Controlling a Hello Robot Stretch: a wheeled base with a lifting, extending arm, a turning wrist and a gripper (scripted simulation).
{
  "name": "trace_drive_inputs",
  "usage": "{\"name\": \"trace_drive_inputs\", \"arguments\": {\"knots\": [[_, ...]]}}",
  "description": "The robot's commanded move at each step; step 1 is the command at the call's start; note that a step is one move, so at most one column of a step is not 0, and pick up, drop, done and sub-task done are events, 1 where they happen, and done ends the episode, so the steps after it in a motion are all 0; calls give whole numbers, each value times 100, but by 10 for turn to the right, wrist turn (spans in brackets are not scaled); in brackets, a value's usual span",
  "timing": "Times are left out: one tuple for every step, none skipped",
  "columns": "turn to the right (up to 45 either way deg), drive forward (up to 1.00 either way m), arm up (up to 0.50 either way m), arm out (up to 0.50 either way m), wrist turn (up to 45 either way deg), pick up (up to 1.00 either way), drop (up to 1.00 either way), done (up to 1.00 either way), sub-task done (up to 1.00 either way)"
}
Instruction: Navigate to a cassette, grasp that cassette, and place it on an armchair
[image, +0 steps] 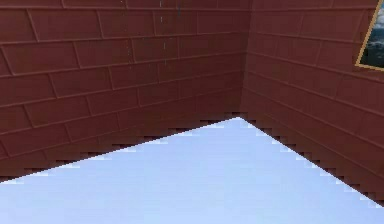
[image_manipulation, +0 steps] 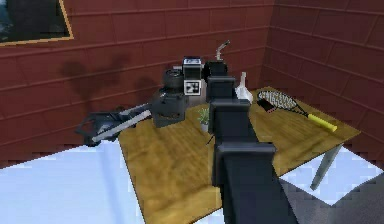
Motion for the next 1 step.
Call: {"name": "trace_drive_inputs", "arguments": {"knots": [[0,0,0,0,-450,0,0,0,0]]}}
